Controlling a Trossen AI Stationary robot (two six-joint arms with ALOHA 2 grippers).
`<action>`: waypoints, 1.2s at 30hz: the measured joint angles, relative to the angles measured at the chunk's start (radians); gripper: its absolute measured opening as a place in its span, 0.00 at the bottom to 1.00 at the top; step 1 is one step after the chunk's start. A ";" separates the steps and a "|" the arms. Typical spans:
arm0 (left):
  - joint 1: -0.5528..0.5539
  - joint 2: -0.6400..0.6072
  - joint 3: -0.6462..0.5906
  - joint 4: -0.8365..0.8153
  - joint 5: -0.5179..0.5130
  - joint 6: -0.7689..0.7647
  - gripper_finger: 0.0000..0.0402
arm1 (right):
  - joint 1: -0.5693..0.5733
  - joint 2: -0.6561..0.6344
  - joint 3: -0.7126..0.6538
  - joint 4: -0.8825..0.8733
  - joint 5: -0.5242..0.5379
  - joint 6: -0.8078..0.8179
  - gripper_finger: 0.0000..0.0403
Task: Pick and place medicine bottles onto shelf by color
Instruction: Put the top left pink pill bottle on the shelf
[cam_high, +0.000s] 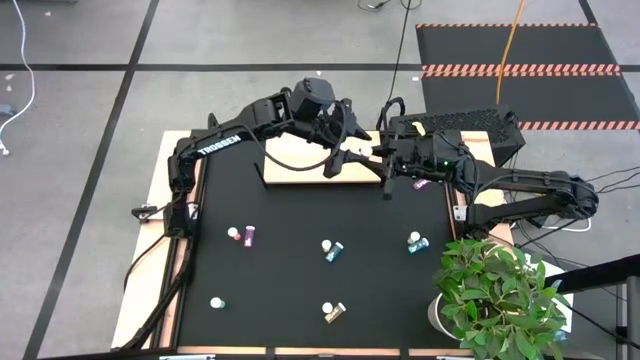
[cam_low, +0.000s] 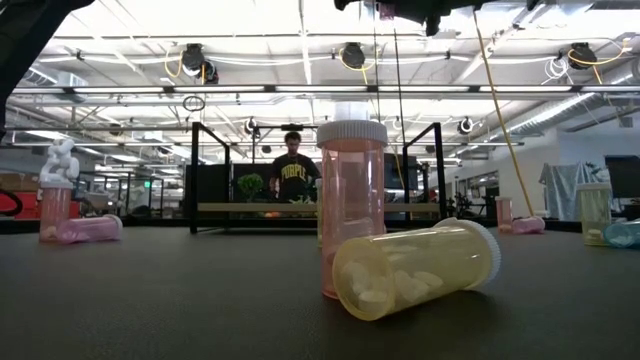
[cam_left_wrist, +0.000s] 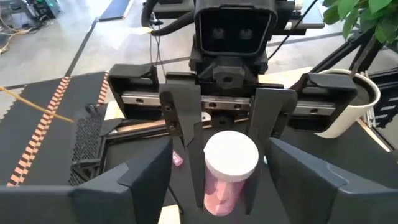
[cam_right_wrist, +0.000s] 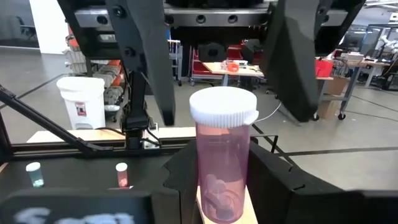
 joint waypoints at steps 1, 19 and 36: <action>0.001 0.000 0.000 0.000 0.011 0.000 0.58 | 0.000 0.000 0.000 0.000 0.000 0.000 0.28; 0.008 0.022 0.000 0.041 0.045 -0.011 0.36 | -0.022 -0.001 0.000 0.001 -0.024 0.004 0.28; 0.052 0.022 0.000 0.049 0.017 -0.044 0.34 | -0.094 -0.002 0.002 -0.068 0.003 0.064 0.37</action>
